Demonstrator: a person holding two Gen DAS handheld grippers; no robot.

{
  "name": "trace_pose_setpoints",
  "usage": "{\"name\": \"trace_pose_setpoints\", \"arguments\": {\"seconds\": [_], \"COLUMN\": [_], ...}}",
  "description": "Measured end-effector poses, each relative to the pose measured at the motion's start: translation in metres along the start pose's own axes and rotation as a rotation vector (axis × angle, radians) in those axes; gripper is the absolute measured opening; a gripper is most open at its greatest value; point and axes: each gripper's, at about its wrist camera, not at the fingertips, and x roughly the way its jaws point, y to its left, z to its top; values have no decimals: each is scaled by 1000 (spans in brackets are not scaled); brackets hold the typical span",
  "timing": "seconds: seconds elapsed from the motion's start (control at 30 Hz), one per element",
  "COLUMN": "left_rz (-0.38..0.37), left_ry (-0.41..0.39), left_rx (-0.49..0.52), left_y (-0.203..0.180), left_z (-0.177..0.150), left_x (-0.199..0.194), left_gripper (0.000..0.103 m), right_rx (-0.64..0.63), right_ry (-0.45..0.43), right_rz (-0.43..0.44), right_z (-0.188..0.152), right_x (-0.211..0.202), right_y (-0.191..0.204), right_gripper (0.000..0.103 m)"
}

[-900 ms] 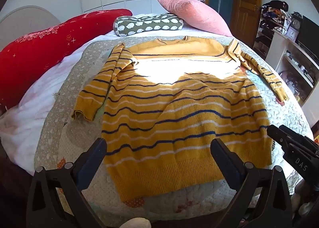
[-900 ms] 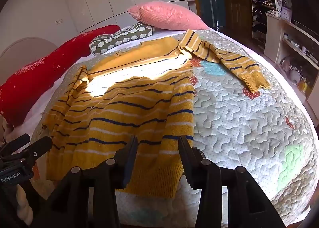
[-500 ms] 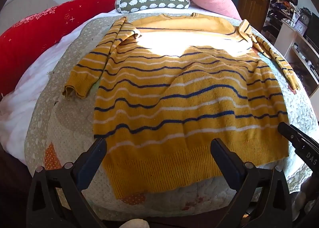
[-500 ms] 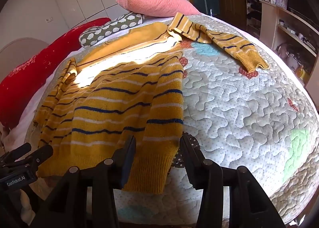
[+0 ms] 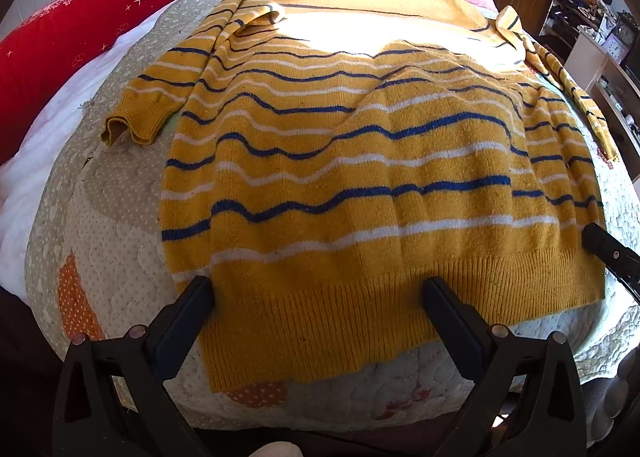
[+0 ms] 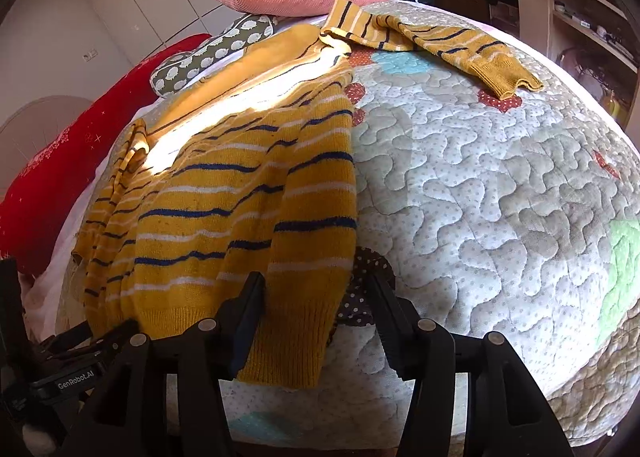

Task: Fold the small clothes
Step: 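Move both tools over the striped sweater toward its hem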

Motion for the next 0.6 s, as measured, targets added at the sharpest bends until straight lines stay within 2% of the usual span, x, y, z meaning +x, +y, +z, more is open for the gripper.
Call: {"name": "trace_pose_setpoints", "arguments": {"seconds": [0.1, 0.2, 0.27, 0.33, 0.4, 0.47, 0.53, 0.6], "left_rz": [-11, -34, -35, -47, -79, -120, -144, -131], "left_ry": [-2, -1, 6, 5, -10, -39, -80, -119], "left_rx": [-2, -10, 15, 17, 17, 8, -21, -67], "left_y": [2, 6, 5, 5, 7, 11, 20, 36], "left_z": [-2, -4, -5, -7, -11, -12, -11, -8], "left_x": [2, 3, 2, -2, -13, -27, -43, -55], "left_gripper": [103, 103, 103, 103, 98, 88, 88, 88], "right_rx": [28, 26, 20, 12, -24, -85, -124, -115], "right_ry": [1, 32, 50, 73, 81, 81, 72, 63], "right_rz": [38, 90, 153, 200, 185, 161, 147, 147], "right_z": [-1, 0, 1, 2, 2, -1, -4, -4], "right_x": [0, 3, 6, 10, 12, 12, 11, 7], "right_y": [-5, -5, -4, -2, 3, 11, 13, 12], "right_gripper": [61, 73, 91, 101, 102, 102, 102, 99]}}
